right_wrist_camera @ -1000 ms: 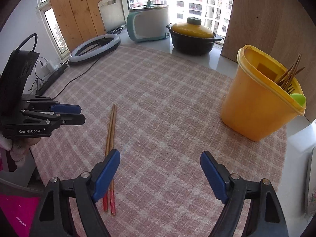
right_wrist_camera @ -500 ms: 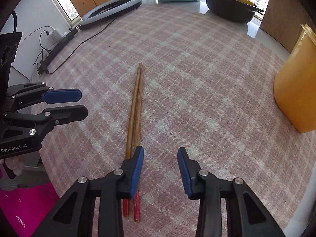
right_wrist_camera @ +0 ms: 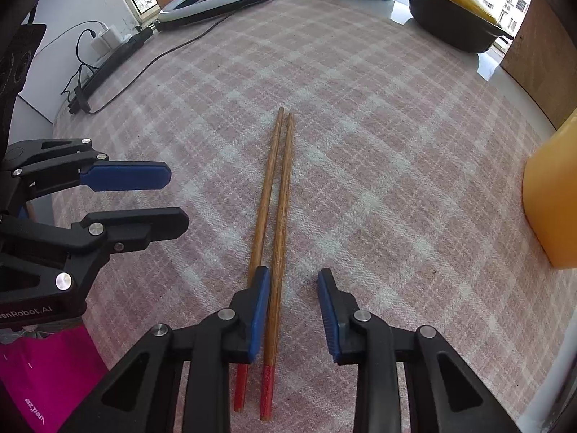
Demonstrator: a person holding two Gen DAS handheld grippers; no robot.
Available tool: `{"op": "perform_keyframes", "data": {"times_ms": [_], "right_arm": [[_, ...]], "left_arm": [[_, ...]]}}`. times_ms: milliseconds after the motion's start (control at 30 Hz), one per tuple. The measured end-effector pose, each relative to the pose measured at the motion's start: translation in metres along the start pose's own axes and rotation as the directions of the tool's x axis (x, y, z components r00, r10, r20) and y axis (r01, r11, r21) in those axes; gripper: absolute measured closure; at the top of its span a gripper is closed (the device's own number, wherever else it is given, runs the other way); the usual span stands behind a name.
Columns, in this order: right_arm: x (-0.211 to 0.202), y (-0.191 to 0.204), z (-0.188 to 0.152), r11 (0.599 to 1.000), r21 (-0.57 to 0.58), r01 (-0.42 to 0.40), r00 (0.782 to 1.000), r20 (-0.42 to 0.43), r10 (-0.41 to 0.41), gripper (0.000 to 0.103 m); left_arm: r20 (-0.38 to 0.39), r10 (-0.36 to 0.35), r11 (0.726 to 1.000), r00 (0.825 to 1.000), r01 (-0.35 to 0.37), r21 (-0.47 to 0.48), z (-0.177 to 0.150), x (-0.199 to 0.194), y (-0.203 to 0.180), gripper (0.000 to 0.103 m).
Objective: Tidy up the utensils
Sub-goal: 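Move the right tool down to a red-tipped chopstick while the left tool approaches the other chopstick, then close the right tool on one red-tipped chopstick while the left tool closes on the other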
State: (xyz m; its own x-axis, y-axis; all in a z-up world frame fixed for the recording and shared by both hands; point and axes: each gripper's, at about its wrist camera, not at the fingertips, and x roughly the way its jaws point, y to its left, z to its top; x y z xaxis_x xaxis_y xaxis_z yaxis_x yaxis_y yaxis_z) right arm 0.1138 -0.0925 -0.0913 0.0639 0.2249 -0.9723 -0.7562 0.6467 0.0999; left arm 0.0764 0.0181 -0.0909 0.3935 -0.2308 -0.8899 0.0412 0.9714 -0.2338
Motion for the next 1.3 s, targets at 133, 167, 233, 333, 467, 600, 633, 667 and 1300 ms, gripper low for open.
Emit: {"op": "perform_keyframes", "data": {"times_ms": [133,167,233,333,467,600,633,667,1300], "right_arm": [[0.002,0.007,0.002,0.999,-0.026,0.047,0.999,-0.005,-0.048,0.082],[0.002,0.006,0.003,0.998,-0.022,0.051,0.999,-0.005,-0.051,0.084],[0.002,0.004,0.003,0.998,-0.012,0.054,0.999,-0.005,-0.054,0.091],[0.001,-0.003,0.003,0.998,0.011,0.056,0.998,-0.004,-0.056,0.097],[-0.001,-0.015,-0.001,0.997,0.051,0.057,0.998,-0.002,-0.057,0.098],[-0.003,-0.032,-0.006,0.991,0.126,0.052,0.999,-0.005,-0.052,0.099],[-0.004,-0.035,-0.007,0.988,0.144,0.052,0.999,-0.005,-0.052,0.099],[-0.005,-0.04,-0.009,0.985,0.163,0.052,0.999,-0.006,-0.052,0.099],[-0.01,-0.079,-0.023,0.952,0.301,0.051,0.999,-0.019,-0.047,0.078]], "left_arm": [[-0.004,-0.014,1.0,1.0,0.014,-0.006,0.001,0.0,0.002,0.067],[-0.004,-0.018,1.0,1.0,0.018,-0.008,0.001,0.001,0.002,0.067],[-0.007,-0.034,0.999,0.999,0.034,-0.011,0.001,0.001,0.002,0.067],[-0.025,-0.073,0.997,0.997,0.072,-0.021,0.003,0.007,0.002,0.067],[-0.041,-0.103,0.994,0.994,0.102,-0.027,0.007,0.014,-0.002,0.067],[-0.071,-0.142,0.987,0.987,0.136,-0.087,0.018,0.03,0.0,0.067],[-0.079,-0.152,0.984,0.985,0.144,-0.104,0.02,0.034,0.001,0.067],[-0.088,-0.161,0.982,0.983,0.15,-0.117,0.023,0.038,0.001,0.067],[-0.053,0.021,0.982,0.998,-0.01,0.19,0.065,0.08,-0.06,0.091]]}}
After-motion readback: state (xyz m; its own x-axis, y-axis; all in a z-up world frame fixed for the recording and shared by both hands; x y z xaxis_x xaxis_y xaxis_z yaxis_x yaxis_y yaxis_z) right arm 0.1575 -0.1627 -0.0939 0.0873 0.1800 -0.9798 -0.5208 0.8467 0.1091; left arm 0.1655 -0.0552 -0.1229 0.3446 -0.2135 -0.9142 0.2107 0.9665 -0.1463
